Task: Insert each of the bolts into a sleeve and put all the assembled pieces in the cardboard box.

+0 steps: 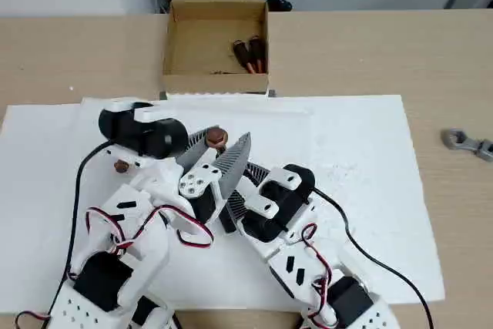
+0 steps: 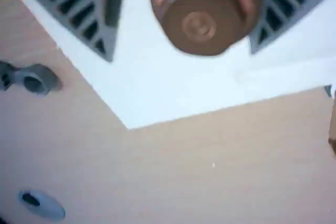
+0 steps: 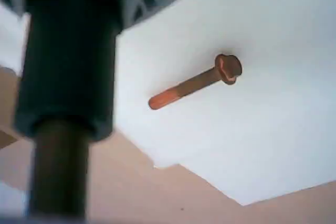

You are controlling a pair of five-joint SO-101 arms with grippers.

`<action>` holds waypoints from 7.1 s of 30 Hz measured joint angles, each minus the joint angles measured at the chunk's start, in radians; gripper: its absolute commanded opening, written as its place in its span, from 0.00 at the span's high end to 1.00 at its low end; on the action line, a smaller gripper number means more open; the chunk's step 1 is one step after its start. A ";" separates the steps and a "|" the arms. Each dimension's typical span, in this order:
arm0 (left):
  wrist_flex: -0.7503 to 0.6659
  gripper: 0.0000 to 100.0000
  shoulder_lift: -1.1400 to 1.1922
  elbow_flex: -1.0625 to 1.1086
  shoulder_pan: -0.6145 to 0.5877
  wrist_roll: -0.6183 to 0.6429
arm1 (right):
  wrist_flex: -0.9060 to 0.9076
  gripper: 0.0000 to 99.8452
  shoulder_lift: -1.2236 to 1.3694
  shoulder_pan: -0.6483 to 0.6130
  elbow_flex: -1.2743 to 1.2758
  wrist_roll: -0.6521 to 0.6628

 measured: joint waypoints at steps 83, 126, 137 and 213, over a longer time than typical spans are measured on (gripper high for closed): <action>0.284 0.99 -0.003 0.103 -0.624 -0.391 | 0.181 0.87 2.875 0.362 -2.624 -0.021; 0.373 0.88 1.235 -0.686 -0.790 -0.298 | 1.178 1.00 1.502 0.420 -1.956 0.034; 0.370 0.88 1.247 -0.671 -0.687 -0.295 | 1.039 1.00 0.991 0.582 -1.249 0.087; 0.815 0.99 1.487 -0.810 -0.709 -1.680 | 0.962 1.00 0.875 0.586 -1.135 0.087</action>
